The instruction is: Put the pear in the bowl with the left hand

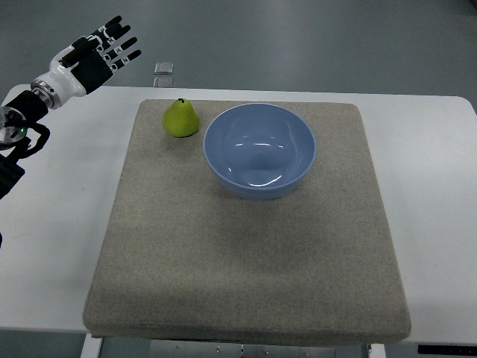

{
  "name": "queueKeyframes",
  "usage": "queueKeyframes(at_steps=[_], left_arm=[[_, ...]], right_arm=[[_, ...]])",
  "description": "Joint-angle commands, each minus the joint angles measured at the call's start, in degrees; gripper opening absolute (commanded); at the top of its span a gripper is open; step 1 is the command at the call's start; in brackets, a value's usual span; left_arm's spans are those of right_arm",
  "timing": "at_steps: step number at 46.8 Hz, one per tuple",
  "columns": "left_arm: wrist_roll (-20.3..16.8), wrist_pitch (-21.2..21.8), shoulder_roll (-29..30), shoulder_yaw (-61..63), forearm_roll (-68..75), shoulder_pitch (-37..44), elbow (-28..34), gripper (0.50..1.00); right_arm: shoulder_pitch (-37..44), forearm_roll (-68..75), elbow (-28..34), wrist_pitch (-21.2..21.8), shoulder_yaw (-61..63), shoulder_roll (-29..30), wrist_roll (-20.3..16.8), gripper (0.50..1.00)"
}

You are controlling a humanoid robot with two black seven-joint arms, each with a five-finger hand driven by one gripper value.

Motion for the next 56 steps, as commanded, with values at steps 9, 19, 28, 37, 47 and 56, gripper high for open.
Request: queueKeyframes(at_steps=[9,19,28,37,47,56], left_arm=[[0.35,-0.11,0.12,0.13,2.48,0.17,-0.06,0.996],[0.35,-0.13,0.03,-0.23,2.39,0.17,-1.12,0.996],[0.35,-0.13,0.12,-0.14,2.39,0.26,-0.5,0.996],[0.27,-0.13,0.56,-0.05,2.39,0.25,-0.41,0.996],[0.18,-0.13,1.61,0.04,6.07,-0.36,-0.5,0.996],[-0.88,-0.13,3.98,0.04,19.95,-1.59,-1.2,0.996]], right_arm=[[-0.09,0.0,0.0,0.0,0.0,0.0,0.0,0.926],[0.0,0.0,0.0,0.0,0.0,0.0,0.0,0.926],[0.0,0.0,0.0,0.0,0.0,0.0,0.0,0.926],[0.0,0.0,0.0,0.0,0.0,0.0,0.0,0.926],[0.0,0.0,0.0,0.0,0.0,0.0,0.0,0.926],[0.0,0.0,0.0,0.09,0.0,0.0,0.0,0.926]])
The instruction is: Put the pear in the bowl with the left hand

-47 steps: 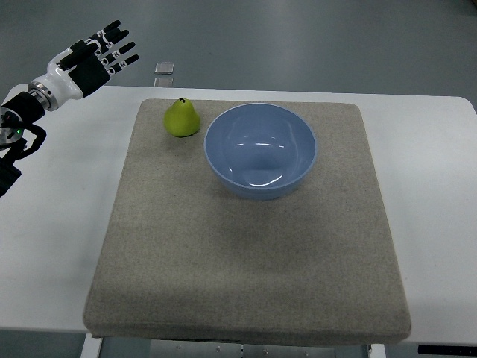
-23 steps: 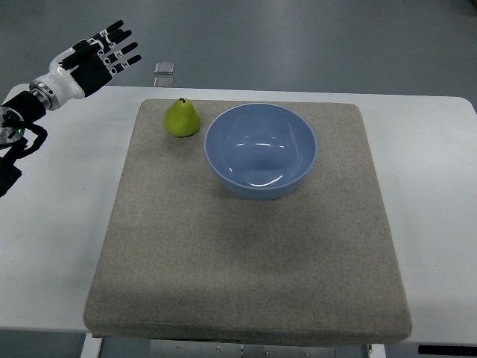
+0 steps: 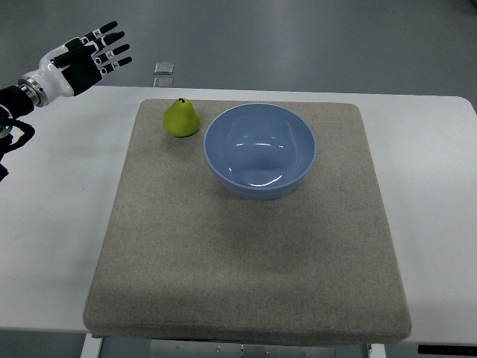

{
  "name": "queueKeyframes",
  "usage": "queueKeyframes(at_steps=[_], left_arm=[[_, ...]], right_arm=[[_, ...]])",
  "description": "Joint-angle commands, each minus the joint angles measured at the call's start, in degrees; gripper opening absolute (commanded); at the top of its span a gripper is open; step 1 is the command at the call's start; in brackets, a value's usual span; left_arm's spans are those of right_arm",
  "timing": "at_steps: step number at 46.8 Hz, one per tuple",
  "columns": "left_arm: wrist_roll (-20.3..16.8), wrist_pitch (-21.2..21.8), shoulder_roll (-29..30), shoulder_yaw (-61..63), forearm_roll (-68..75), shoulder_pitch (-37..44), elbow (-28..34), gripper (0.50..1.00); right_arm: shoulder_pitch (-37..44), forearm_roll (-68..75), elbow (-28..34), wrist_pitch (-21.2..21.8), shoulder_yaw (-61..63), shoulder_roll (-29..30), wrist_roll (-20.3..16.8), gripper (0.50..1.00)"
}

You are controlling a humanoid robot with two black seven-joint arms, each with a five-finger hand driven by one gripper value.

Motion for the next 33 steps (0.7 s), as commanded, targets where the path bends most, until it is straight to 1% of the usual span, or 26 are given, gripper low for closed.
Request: queueKeyframes(at_steps=[1,4,7,12,22,33], left_arm=[[-0.31,0.01,0.95,-0.01,6.81,-0.44,-0.5,0.996],[-1.1,0.01,1.13,-0.01,10.68,-0.53,-0.51,0.996],[-2.77,0.01,1.22,-0.01,13.76,-0.53,-1.29,0.994],[-5.23,0.01,1.83,0.08,20.26,-0.44,-5.16,0.994],[-11.03,0.01,1.83,-0.01,37.66,-0.79,-11.31,0.994],[-11.65,0.01,1.92,0.17,53.12,-1.76,-15.0,0.994]], right_arm=[[0.0,0.0,-0.01,0.0,0.0,0.0,0.0,0.926],[0.0,0.0,-0.01,0.0,0.0,0.0,0.0,0.926],[0.0,0.0,-0.01,0.09,0.0,0.0,0.0,0.926],[0.0,0.0,-0.01,0.0,0.0,0.0,0.0,0.926],[0.0,0.0,-0.01,0.0,0.0,0.0,0.0,0.926],[0.0,0.0,-0.01,0.0,0.0,0.0,0.0,0.926]])
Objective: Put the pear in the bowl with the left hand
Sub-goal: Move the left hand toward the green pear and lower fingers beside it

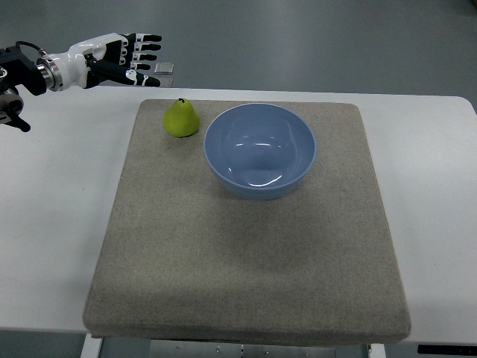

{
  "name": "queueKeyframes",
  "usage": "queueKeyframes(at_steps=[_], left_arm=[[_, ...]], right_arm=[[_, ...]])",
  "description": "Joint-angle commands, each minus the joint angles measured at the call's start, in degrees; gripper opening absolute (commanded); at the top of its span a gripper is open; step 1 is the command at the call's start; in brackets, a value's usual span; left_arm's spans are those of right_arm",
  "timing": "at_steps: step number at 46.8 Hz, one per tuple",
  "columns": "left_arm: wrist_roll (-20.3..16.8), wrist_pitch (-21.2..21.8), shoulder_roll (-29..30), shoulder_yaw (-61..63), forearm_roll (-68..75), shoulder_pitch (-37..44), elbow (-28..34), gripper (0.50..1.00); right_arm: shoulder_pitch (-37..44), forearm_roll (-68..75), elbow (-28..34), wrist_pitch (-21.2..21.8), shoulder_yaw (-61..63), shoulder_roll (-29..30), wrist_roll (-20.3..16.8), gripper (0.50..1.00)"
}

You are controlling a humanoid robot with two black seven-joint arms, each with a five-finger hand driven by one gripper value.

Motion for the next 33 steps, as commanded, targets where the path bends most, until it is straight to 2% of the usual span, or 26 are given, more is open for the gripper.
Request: queueKeyframes(at_steps=[1,5,14,28,33], left_arm=[[-0.06,0.02,0.04,0.02,6.49,-0.24,-1.1,0.994],[-0.33,0.02,0.04,0.02,13.95,-0.77,-2.07,0.994],[-4.02,0.02,-0.66,0.02,27.15,-2.0,-2.24,0.994],[-4.19,0.02,-2.94,5.03,36.91,-2.61,-2.24,0.992],[-4.11,3.11,-3.56,6.35,39.63,-2.61,-2.33,0.992]], right_arm=[[-0.01,0.0,0.0,-0.01,0.0,0.0,0.0,0.926],[-0.01,0.0,0.0,-0.01,0.0,0.0,0.0,0.926],[-0.01,0.0,0.0,-0.01,0.0,0.0,0.0,0.926],[-0.01,0.0,0.0,-0.01,0.0,0.0,0.0,0.926],[-0.01,0.0,0.0,-0.01,0.0,0.0,0.0,0.926]])
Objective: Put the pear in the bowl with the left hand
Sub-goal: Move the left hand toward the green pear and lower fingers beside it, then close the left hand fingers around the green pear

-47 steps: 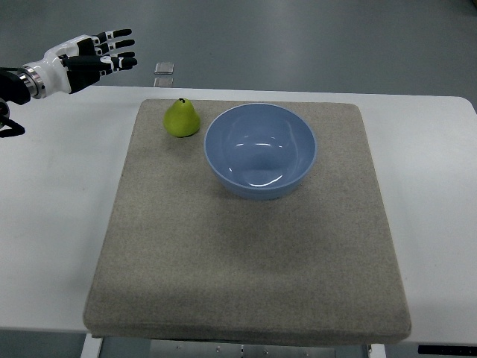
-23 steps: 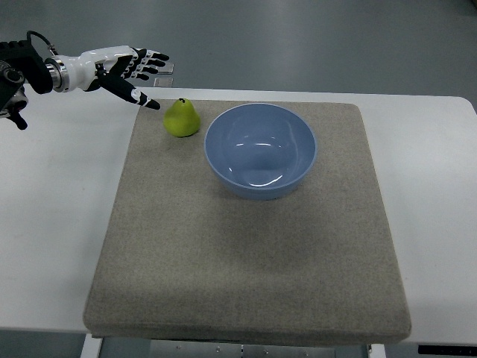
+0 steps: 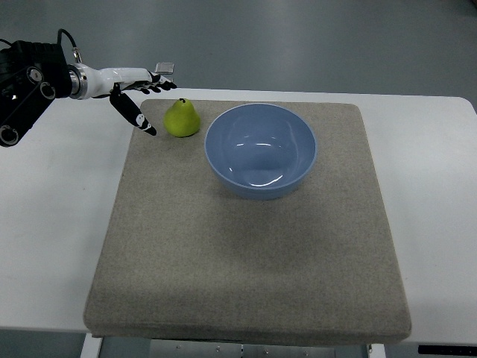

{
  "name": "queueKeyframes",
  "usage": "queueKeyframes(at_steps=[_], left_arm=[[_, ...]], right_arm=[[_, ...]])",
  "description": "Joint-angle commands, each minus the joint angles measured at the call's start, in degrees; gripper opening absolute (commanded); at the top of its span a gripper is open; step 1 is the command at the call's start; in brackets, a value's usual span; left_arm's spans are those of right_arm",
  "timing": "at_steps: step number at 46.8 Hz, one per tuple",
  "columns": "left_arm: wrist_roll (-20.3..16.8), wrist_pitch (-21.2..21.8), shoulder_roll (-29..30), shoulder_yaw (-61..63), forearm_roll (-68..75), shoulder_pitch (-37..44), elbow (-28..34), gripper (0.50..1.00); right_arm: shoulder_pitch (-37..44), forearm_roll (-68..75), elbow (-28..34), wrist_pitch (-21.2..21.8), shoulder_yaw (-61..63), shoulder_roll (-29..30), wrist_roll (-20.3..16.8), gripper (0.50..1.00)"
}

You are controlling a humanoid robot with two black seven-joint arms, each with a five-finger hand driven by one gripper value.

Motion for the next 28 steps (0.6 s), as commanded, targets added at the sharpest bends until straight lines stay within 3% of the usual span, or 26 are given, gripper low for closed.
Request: queueKeyframes(at_steps=[1,17,28], left_arm=[[-0.02,2.76,-0.41,0.92,1.57,0.0,-0.03,0.992],[0.07,5.05,-3.75,2.33,5.26,0.0,0.94,0.992],[0.07,11.73,-5.25,4.52,6.93,0.18,1.73,0.992]], right_arm=[[0.0,0.0,0.0,0.01,0.0,0.0,0.0,0.926],[0.0,0.0,0.0,0.01,0.0,0.0,0.0,0.926],[0.0,0.0,0.0,0.01,0.0,0.0,0.0,0.926]])
